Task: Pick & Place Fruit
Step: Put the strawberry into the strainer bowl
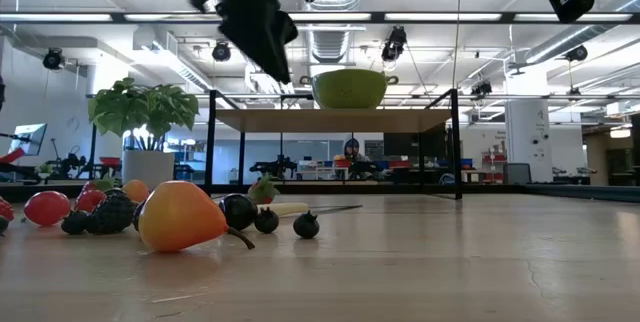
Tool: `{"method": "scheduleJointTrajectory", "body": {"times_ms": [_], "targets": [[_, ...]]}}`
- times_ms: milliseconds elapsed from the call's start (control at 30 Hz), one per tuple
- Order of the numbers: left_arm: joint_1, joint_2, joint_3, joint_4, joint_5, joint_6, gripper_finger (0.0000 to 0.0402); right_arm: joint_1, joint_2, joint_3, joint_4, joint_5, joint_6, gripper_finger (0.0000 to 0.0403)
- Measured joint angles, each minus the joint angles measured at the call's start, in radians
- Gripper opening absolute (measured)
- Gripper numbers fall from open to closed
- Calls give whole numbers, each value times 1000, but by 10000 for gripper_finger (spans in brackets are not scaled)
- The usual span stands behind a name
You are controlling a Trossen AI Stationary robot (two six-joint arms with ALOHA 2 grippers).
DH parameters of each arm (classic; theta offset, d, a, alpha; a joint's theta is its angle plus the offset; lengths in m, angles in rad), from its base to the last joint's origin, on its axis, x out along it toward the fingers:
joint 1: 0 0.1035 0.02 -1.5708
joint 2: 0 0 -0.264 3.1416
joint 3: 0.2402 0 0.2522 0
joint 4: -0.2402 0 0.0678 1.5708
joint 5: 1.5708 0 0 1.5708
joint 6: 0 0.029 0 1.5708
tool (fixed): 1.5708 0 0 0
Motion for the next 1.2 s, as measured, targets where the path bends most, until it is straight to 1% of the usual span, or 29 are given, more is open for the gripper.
{"method": "scheduleJointTrajectory", "body": {"times_ms": [67,167,300,467,600,700,833,900,1033,1200], "targets": [[-23,0,-31,6,-20,8,117,0,0,0,0,0,0,8],[-45,0,-79,34,-23,30,118,0,0,0,0,0,0,8],[-51,0,-166,128,-23,63,115,0,0,0,0,0,0,8],[-48,1,-278,305,-29,142,115,0,0,0,0,0,0,8],[-48,1,-336,406,-34,201,110,0,0,0,0,0,0,8],[-46,1,-361,421,-52,211,103,0,0,0,0,0,0,8],[-43,1,-394,467,-126,222,92,0,0,0,0,0,0,8],[-42,1,-409,487,-146,236,87,0,0,0,0,0,0,8],[-39,1,-420,507,-148,241,81,0,0,0,0,0,0,8],[-39,1,-436,547,-148,241,82,0,0,0,0,0,0,8]]}}
